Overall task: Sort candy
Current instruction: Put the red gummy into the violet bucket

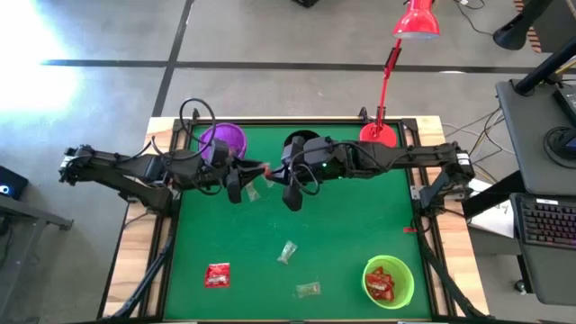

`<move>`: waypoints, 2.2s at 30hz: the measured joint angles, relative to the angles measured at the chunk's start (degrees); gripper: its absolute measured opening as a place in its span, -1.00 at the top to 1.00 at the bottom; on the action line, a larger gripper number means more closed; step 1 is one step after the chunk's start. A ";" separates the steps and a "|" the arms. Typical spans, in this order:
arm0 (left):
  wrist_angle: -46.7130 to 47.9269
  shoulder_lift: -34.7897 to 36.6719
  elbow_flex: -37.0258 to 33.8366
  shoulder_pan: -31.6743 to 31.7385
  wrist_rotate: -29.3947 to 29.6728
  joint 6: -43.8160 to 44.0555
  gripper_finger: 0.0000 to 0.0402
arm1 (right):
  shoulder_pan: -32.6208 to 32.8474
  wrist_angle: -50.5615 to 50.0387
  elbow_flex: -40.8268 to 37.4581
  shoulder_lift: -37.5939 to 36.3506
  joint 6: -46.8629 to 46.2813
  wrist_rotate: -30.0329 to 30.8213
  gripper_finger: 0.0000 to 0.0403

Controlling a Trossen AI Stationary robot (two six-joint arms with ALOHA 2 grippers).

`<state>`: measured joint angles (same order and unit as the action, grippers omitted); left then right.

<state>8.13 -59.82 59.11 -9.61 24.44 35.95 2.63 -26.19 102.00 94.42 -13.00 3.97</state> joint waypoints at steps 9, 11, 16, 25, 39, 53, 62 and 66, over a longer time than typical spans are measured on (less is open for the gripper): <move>0.01 -0.10 0.00 0.07 -0.60 -2.59 0.71 | 0.00 1.52 -0.04 0.65 0.31 0.04 0.94; 0.00 -0.12 0.00 0.07 -0.60 -2.67 0.80 | 0.00 1.69 -0.04 0.65 0.50 0.08 0.94; 0.81 -0.68 0.00 0.10 -1.26 -3.44 0.97 | 0.00 1.23 -0.07 0.66 0.64 0.35 0.94; 0.88 -1.32 0.02 0.13 -1.39 -3.48 0.99 | 0.00 0.91 -0.11 0.67 3.21 0.48 0.70; 14.76 -0.07 1.79 0.13 10.43 -6.46 0.99 | -0.70 -11.24 -0.11 -0.56 1.80 2.01 0.20; 53.74 0.08 5.29 4.38 21.30 4.99 0.99 | -0.66 -22.75 -0.11 -0.71 -4.51 2.08 0.26; 57.79 -0.10 1.84 12.28 21.08 7.03 0.99 | -0.66 -22.78 -0.11 -0.60 -4.60 2.08 0.27; 57.65 -0.10 1.64 16.13 21.10 6.28 0.99 | -0.66 -22.78 -0.11 -0.60 -4.58 2.08 0.27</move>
<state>65.78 -59.92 60.75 6.52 45.54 42.23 1.98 -48.97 101.89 93.82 -17.59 6.04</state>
